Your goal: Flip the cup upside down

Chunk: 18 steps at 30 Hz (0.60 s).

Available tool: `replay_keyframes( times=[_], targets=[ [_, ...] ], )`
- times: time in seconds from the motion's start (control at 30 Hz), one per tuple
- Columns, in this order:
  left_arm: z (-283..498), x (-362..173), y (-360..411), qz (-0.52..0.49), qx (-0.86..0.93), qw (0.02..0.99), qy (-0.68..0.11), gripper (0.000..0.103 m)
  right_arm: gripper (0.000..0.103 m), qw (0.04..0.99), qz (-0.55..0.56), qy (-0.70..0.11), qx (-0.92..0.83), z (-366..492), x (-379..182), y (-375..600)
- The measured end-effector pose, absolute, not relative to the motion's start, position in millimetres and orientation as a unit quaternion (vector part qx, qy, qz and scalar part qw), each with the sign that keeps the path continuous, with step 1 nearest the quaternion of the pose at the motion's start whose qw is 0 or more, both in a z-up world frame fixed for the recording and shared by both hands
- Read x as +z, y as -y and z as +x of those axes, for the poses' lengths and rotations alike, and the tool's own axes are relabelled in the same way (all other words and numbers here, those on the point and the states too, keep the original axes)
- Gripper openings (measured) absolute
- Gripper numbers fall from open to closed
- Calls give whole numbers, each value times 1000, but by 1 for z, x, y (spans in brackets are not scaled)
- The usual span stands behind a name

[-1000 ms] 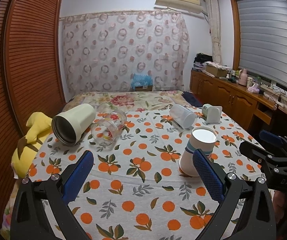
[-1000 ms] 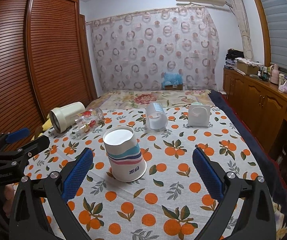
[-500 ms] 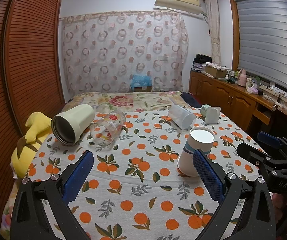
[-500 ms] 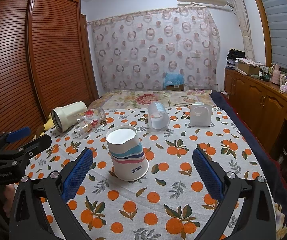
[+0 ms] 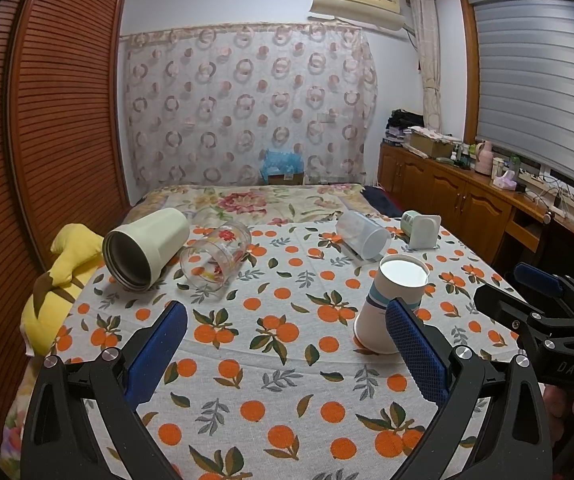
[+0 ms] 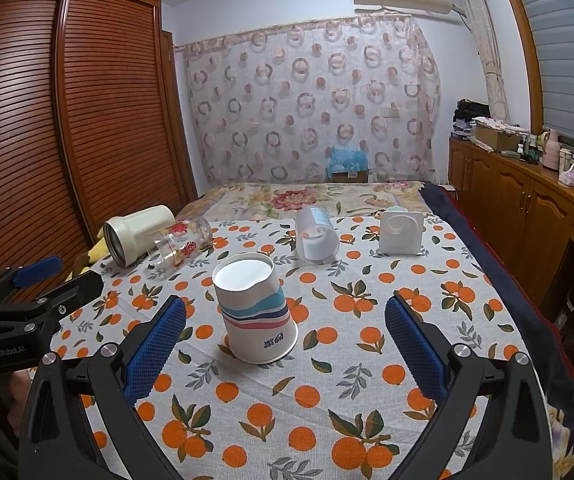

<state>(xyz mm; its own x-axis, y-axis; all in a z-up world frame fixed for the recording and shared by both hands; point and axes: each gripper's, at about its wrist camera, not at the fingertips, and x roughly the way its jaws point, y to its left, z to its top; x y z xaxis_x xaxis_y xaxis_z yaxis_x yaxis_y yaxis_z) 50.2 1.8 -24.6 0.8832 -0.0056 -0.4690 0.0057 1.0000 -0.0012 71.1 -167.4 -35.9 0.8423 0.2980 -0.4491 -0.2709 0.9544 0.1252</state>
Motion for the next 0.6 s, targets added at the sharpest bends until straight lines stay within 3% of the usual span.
replay_keyframes(
  times=[0.6],
  targets=[
    [50, -25, -2, 0, -3, 970, -241, 96, 100, 959, 29, -238, 148, 71, -37, 167]
  ],
)
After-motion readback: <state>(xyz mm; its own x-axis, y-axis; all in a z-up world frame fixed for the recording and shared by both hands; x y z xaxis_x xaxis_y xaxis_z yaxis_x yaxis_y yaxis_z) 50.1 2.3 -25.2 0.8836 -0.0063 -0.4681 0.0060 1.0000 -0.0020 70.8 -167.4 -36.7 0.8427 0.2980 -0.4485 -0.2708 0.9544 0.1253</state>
